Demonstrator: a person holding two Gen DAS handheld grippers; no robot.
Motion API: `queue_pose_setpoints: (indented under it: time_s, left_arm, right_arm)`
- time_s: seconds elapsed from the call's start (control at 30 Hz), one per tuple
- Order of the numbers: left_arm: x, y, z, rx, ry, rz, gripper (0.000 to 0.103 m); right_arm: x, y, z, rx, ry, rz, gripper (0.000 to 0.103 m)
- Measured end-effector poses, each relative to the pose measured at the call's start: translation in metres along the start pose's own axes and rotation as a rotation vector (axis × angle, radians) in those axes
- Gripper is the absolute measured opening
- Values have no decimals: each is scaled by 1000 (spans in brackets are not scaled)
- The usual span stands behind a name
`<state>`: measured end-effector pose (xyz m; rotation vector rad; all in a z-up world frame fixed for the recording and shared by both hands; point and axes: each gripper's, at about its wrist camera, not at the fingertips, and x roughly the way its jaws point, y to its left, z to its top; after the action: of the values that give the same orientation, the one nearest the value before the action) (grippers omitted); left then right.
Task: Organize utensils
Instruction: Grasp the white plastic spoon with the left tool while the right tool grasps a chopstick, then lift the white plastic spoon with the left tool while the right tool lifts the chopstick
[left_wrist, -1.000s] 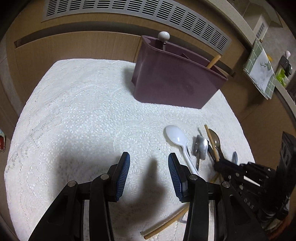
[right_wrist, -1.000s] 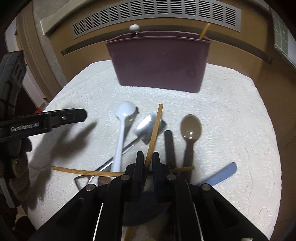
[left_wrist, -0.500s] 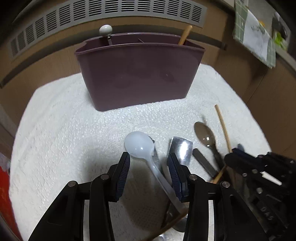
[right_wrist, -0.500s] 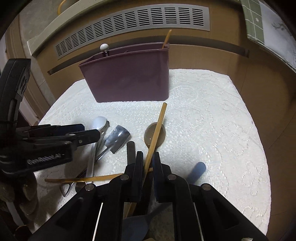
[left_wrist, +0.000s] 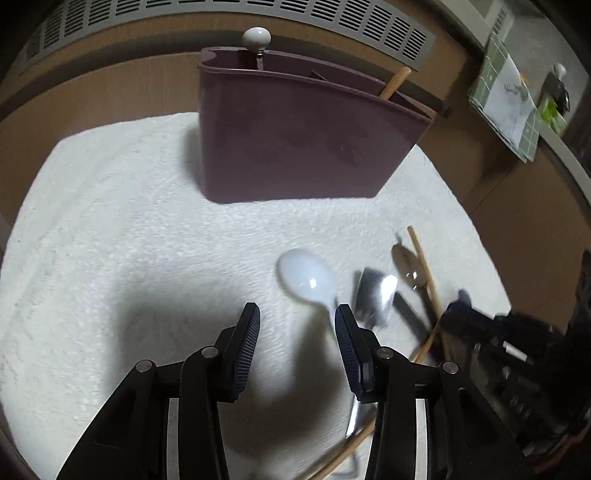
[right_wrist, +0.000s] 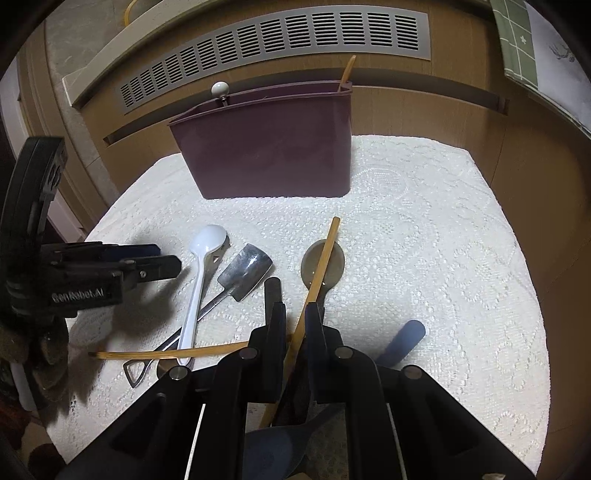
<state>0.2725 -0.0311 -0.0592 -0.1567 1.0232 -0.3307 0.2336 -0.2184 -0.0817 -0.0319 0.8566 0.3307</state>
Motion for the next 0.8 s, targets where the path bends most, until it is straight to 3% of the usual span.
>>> queue_pose_setpoints:
  time_s: [0.23, 0.33, 0.67, 0.8]
  left_arm:
    - [30, -29, 21, 13, 10, 138, 43]
    - [33, -36, 22, 54, -6, 167, 37]
    - [-5, -11, -10, 187, -46, 62, 37]
    - [-11, 0, -13, 159, -28, 45, 37]
  right_arm:
    - [-13, -11, 1, 13, -31, -22, 10]
    - [-10, -18, 5, 35, -17, -16, 11]
    - [32, -10, 35, 51, 64, -13, 11]
    - [40, 1, 44, 28, 79, 1, 14]
